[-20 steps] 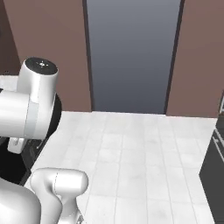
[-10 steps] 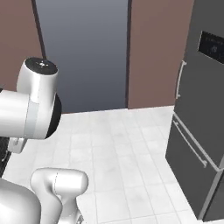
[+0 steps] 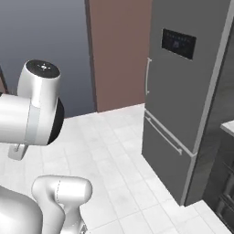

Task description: Move the pot and pan from the stove into the sink.

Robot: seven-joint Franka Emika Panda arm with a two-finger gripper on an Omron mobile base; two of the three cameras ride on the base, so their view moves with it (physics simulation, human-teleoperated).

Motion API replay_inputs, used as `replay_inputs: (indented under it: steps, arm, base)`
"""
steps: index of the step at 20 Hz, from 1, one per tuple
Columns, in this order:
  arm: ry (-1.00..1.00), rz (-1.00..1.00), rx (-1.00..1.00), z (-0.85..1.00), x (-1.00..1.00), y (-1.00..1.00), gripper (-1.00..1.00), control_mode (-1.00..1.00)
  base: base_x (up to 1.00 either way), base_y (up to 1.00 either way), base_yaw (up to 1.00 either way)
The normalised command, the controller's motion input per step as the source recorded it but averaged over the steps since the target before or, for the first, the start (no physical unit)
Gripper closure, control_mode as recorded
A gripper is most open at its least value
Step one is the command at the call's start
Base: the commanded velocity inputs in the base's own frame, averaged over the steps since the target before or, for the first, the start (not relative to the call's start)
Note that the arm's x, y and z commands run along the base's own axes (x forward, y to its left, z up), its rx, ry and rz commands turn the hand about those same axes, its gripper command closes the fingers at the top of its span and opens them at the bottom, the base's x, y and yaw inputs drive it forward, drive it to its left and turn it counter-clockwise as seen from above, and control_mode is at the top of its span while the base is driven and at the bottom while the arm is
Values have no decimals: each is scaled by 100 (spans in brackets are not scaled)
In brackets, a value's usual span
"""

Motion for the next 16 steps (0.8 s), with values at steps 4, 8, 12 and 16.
replay_inputs:
  steps: [4, 8, 12, 16]
  arm:
    - [0, 0, 0, 0, 0, 0, -100, 100]
    - [0, 0, 0, 0, 0, 0, -100, 100]
    - [0, 0, 0, 0, 0, 0, -100, 100]
    - [0, 0, 0, 0, 0, 0, -100, 100]
  base:
    - [0, -19, -41]
    - [0, -17, -41]
    - [0, -16, -40]
    - [1, -14, -40]
